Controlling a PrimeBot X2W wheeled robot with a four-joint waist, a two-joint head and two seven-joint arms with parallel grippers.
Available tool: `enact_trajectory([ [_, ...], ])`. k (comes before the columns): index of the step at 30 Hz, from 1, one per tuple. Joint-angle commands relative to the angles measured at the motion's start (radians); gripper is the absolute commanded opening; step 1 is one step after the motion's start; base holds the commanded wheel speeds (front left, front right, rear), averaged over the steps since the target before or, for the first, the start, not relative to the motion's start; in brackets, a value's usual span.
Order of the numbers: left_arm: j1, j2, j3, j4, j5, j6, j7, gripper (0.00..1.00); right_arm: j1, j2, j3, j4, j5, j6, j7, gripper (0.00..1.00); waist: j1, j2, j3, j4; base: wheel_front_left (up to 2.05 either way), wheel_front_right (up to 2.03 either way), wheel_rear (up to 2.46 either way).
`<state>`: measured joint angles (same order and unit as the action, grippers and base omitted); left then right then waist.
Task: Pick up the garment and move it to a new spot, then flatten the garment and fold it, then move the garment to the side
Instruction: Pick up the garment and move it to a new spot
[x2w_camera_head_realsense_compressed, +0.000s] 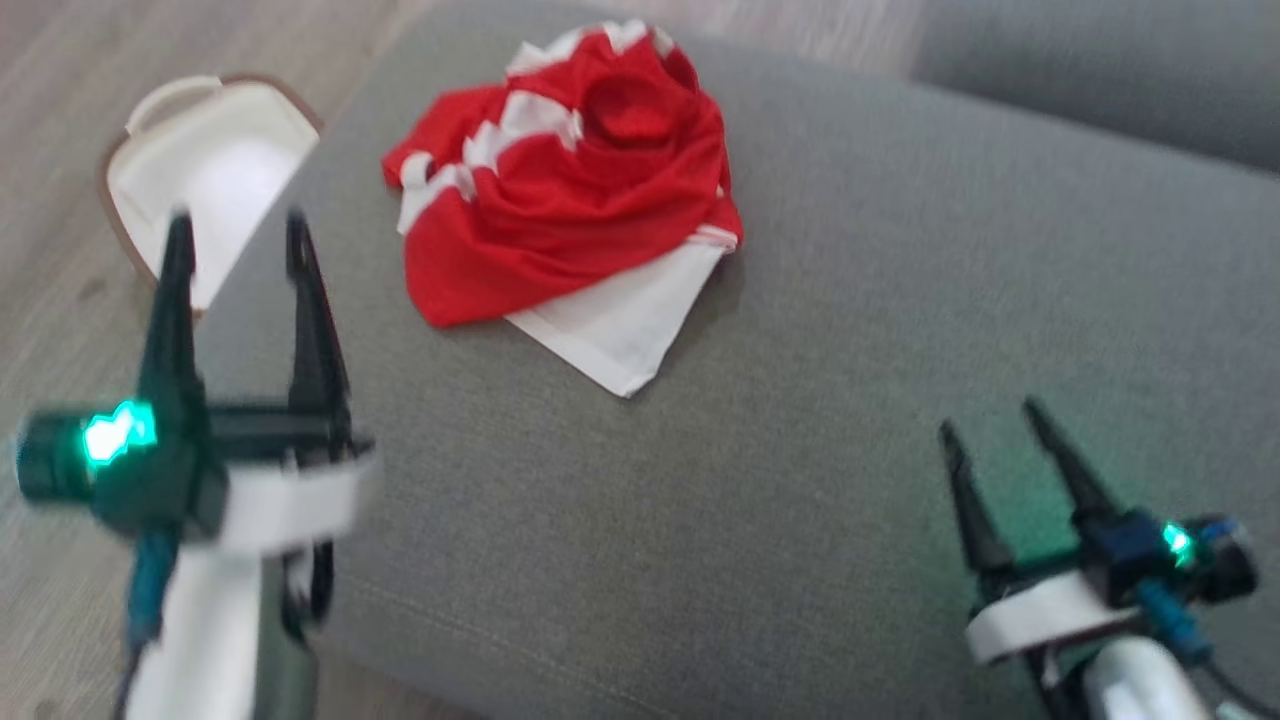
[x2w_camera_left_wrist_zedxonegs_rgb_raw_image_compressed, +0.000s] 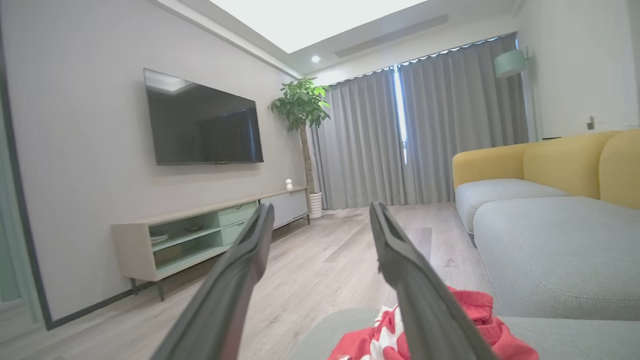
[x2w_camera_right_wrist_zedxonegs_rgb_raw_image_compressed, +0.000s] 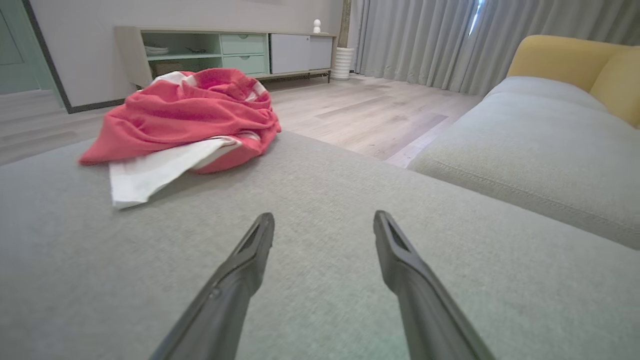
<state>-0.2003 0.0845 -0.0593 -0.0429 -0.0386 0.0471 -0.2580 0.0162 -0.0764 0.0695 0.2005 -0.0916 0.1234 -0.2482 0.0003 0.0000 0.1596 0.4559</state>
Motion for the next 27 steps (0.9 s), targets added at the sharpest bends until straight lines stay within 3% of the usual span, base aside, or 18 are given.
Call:
enact_trajectory([
  [1, -0.089, 0.033, 0.038, -0.008, -0.005, -0.014, -0.004, 1.0, -0.04, -0.026, 0.017, -0.038, -0.006, 0.007, -0.014, 1.0, -0.0003, 0.0, 0.08, -0.02, 0.0, 0.0, 0.0],
  [8, -0.428, 0.059, 0.037, 0.303, -0.078, -0.12, 0.001, 1.0, -0.1, -0.096, 0.045, -0.063, -0.006, 0.007, -0.014, 1.0, -0.0003, 0.0, 0.171, -0.056, 0.0, 0.0, 0.0],
  [15, -0.753, 0.082, 0.024, 0.752, -0.107, -0.139, 0.212, 1.0, -0.108, -0.147, 0.069, -0.096, 0.002, 0.007, -0.014, 1.0, -0.0003, 0.0, 0.231, -0.092, 0.0, 0.0, 0.0],
  [22, -0.868, 0.078, -0.022, 1.032, -0.167, -0.174, 0.271, 1.0, -0.105, -0.192, 0.065, -0.126, 0.007, 0.007, -0.014, 1.0, -0.0003, 0.0, 0.291, -0.118, 0.0, 0.0, 0.0],
  [27, -0.884, 0.061, -0.092, 1.125, -0.242, -0.177, 0.285, 1.0, -0.128, -0.215, 0.063, -0.142, 0.013, 0.007, -0.014, 1.0, -0.0003, 0.0, 0.335, -0.131, 0.0, 0.0, 0.0],
])
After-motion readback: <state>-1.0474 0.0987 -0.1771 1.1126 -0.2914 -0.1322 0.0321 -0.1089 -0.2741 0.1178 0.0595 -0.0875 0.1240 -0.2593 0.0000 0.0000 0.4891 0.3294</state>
